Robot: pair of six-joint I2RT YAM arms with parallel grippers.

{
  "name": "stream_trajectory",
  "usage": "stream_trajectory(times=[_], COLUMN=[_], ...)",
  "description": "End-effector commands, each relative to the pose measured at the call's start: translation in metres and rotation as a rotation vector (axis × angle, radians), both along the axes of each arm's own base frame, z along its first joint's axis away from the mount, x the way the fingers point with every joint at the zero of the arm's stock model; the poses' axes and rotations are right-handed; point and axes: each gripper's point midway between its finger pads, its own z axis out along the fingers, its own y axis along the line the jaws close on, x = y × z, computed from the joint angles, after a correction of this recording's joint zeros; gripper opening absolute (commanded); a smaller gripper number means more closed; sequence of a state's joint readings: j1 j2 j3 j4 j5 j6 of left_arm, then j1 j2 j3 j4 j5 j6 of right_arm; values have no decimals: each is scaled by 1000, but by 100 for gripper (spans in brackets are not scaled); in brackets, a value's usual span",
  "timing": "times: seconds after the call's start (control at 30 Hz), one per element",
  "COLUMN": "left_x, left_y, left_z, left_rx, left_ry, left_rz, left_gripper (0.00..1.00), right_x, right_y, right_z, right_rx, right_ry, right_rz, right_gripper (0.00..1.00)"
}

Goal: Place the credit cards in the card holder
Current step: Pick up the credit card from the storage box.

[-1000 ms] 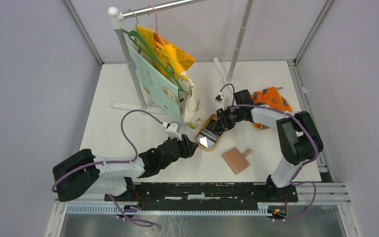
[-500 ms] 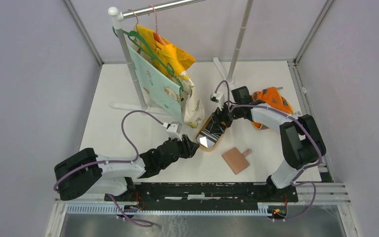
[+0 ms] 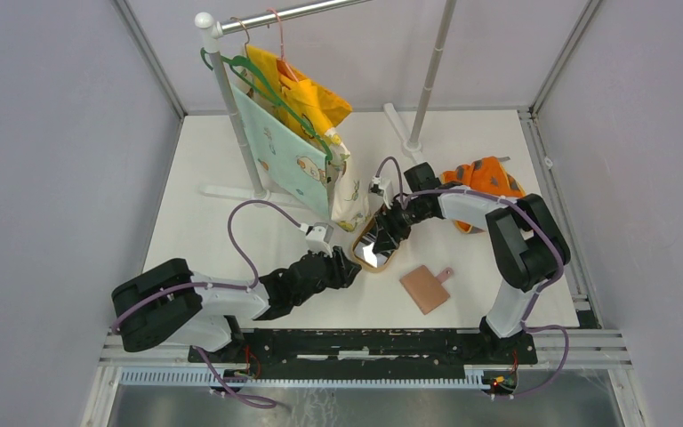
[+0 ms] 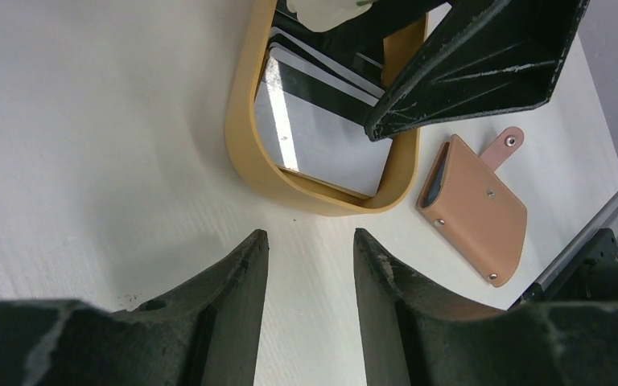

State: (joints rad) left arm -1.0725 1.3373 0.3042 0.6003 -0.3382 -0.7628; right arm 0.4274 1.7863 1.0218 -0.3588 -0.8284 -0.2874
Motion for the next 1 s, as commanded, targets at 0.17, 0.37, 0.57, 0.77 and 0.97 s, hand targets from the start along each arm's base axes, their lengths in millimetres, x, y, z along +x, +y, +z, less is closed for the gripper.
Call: stream_trajectory(times=[0.17,0.37,0.57,0.77,0.97], left_x=[11,11,12,12,13], left_y=[-11,-11,-13,-15,-15], left_z=[16,15,16,15,14], left_rx=[-52,-47,-44,-38,-33], left_ry=[-15,-13,-14,-13,-13], left_rz=[28,29,24,21,24], left_gripper=[50,50,48,46,45], right_x=[-17,-27,-34,-40,-46], right_y=[18,26,28,28,31], right_z=[18,37,42,33,31], right_rx=[70,153,181,151,143], right_ry=[95,135,164,196,214], right_rz=[41,63,71,83,102], right_gripper=[69,65,64,65,62])
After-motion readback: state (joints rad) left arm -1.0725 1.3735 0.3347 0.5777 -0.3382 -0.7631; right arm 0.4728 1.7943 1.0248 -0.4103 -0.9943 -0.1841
